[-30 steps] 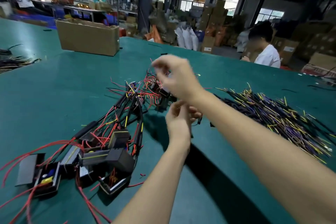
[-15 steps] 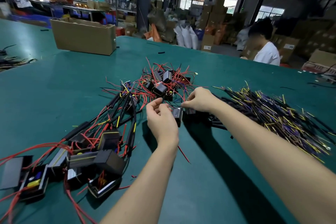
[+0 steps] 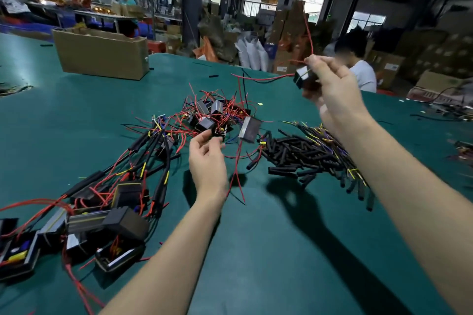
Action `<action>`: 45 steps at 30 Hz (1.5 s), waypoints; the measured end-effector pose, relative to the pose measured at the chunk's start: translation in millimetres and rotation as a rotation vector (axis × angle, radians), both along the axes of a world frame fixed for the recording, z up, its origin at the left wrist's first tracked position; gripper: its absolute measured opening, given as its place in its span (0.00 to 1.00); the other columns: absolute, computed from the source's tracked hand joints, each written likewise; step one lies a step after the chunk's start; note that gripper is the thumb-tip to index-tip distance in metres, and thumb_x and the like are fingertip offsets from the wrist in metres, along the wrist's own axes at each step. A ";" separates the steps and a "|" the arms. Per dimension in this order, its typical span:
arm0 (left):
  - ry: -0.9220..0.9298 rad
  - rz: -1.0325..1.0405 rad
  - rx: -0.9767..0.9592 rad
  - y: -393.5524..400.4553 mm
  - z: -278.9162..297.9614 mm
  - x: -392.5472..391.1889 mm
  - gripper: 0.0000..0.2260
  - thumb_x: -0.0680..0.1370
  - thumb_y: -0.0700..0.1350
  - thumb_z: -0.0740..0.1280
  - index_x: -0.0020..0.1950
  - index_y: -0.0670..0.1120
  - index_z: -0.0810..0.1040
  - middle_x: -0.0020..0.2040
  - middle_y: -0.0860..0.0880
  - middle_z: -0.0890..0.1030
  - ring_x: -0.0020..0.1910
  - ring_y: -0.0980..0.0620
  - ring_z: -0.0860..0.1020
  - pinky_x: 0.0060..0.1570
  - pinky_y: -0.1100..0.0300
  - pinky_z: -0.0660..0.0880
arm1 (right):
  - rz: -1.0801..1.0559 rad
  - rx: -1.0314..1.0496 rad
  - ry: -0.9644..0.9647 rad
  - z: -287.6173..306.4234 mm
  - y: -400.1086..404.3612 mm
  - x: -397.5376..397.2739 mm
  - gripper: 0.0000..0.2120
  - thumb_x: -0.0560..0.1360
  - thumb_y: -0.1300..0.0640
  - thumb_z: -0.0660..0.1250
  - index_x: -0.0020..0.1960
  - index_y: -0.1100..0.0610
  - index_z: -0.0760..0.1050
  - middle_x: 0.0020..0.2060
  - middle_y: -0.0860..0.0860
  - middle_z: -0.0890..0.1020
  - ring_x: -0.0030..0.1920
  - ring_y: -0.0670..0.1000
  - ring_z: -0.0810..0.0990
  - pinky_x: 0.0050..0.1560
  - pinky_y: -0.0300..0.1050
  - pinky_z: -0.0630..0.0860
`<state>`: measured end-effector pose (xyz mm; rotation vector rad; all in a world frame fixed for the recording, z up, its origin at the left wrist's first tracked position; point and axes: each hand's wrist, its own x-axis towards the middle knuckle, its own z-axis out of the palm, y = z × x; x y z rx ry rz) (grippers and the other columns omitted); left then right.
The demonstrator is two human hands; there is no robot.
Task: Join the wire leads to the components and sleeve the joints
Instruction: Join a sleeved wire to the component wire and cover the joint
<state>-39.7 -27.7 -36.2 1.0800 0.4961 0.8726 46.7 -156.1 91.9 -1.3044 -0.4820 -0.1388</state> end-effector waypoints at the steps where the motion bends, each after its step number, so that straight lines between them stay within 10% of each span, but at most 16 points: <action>1: -0.018 -0.049 0.041 -3.2 2.4 -1.5 0.04 0.81 0.41 0.61 0.55 0.47 0.73 0.44 0.50 0.80 0.43 0.55 0.79 0.56 0.53 0.74 | 0.029 0.019 0.027 -0.8 -6.0 -5.2 0.08 0.78 0.59 0.65 0.40 0.53 0.75 0.32 0.46 0.78 0.32 0.43 0.76 0.32 0.38 0.74; 9: -0.096 -0.340 0.518 -33.6 14.2 -15.4 0.15 0.81 0.44 0.61 0.67 0.45 0.73 0.59 0.53 0.78 0.53 0.67 0.76 0.53 0.75 0.69 | 0.087 0.091 0.339 -49.0 -41.9 -39.5 0.07 0.79 0.59 0.63 0.42 0.56 0.74 0.34 0.51 0.78 0.31 0.43 0.76 0.33 0.36 0.76; 14: -0.047 -0.347 0.639 -44.5 17.4 -19.9 0.21 0.76 0.54 0.65 0.68 0.51 0.73 0.37 0.53 0.76 0.37 0.58 0.71 0.43 0.65 0.70 | 0.109 0.089 0.517 -88.7 -52.5 -61.8 0.06 0.78 0.60 0.64 0.43 0.58 0.75 0.32 0.50 0.82 0.32 0.45 0.79 0.32 0.35 0.78; 18: 0.022 -0.404 0.762 -50.7 17.8 -21.4 0.30 0.70 0.61 0.66 0.71 0.54 0.69 0.39 0.50 0.76 0.34 0.58 0.71 0.39 0.67 0.70 | 0.191 0.064 0.551 -107.0 -54.8 -80.2 0.06 0.78 0.60 0.63 0.44 0.61 0.74 0.30 0.50 0.82 0.30 0.44 0.80 0.33 0.37 0.78; 26: 0.093 -0.348 0.764 -48.5 18.7 -23.4 0.06 0.78 0.42 0.66 0.48 0.47 0.83 0.43 0.48 0.80 0.43 0.49 0.79 0.51 0.47 0.77 | 0.246 -0.234 0.440 -105.1 -64.0 -93.6 0.06 0.77 0.55 0.66 0.47 0.58 0.75 0.37 0.49 0.84 0.35 0.50 0.82 0.38 0.41 0.79; 34: -0.024 -0.499 0.501 -51.1 26.5 -28.9 0.08 0.80 0.42 0.63 0.50 0.45 0.82 0.43 0.45 0.84 0.37 0.56 0.77 0.38 0.67 0.75 | -0.229 -0.418 0.157 -110.7 -68.9 -83.8 0.18 0.73 0.52 0.71 0.61 0.52 0.71 0.48 0.49 0.78 0.45 0.47 0.76 0.49 0.37 0.73; 45: 0.342 -0.589 0.985 -20.3 20.2 -22.8 0.07 0.78 0.42 0.67 0.42 0.45 0.81 0.38 0.47 0.84 0.39 0.48 0.81 0.45 0.55 0.76 | -0.026 -0.182 0.018 -104.4 -74.2 -81.6 0.07 0.75 0.63 0.69 0.42 0.56 0.83 0.29 0.48 0.82 0.29 0.44 0.76 0.33 0.33 0.72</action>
